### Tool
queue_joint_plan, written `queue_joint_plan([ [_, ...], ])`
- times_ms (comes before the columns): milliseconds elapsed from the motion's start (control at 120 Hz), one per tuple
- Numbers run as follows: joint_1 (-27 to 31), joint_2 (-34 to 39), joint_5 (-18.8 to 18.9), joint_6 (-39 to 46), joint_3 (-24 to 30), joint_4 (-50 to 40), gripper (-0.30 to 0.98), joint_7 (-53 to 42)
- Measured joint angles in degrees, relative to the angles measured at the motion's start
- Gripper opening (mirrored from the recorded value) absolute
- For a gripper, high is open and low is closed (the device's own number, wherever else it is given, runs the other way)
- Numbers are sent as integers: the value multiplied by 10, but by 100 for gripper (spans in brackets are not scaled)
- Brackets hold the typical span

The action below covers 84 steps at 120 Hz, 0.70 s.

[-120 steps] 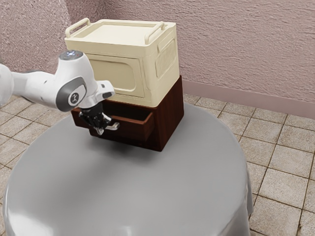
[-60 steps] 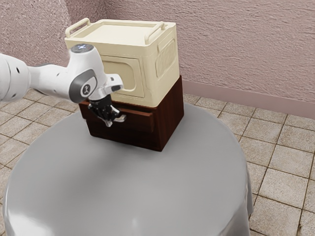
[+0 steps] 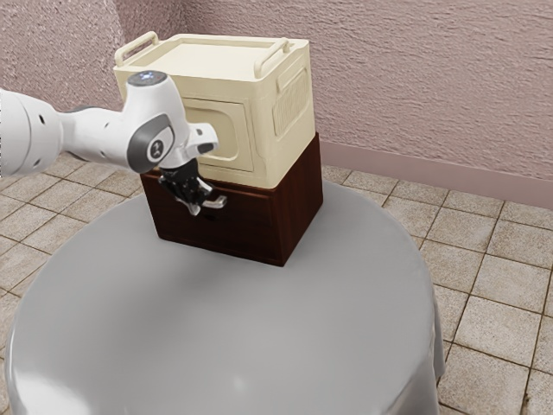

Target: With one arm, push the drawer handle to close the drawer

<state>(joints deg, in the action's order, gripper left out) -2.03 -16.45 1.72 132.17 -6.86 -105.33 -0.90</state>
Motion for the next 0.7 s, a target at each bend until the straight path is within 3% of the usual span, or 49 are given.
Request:
queue_joint_plan([
  [133, 2, -1, -5, -4, 2, 3, -10, -19],
  [300, -2, 141, -31, 9, 3, -165, -10, -11],
  [383, -10, 258, -37, -27, 8, -216, 9, 1],
  [458, -26, 335, -41, -71, 37, -206, 26, 11],
  [567, -31, 360, -44, -144, 51, -149, 43, 23],
  [700, -32, 364, -45, -207, 52, -134, 55, 35],
])
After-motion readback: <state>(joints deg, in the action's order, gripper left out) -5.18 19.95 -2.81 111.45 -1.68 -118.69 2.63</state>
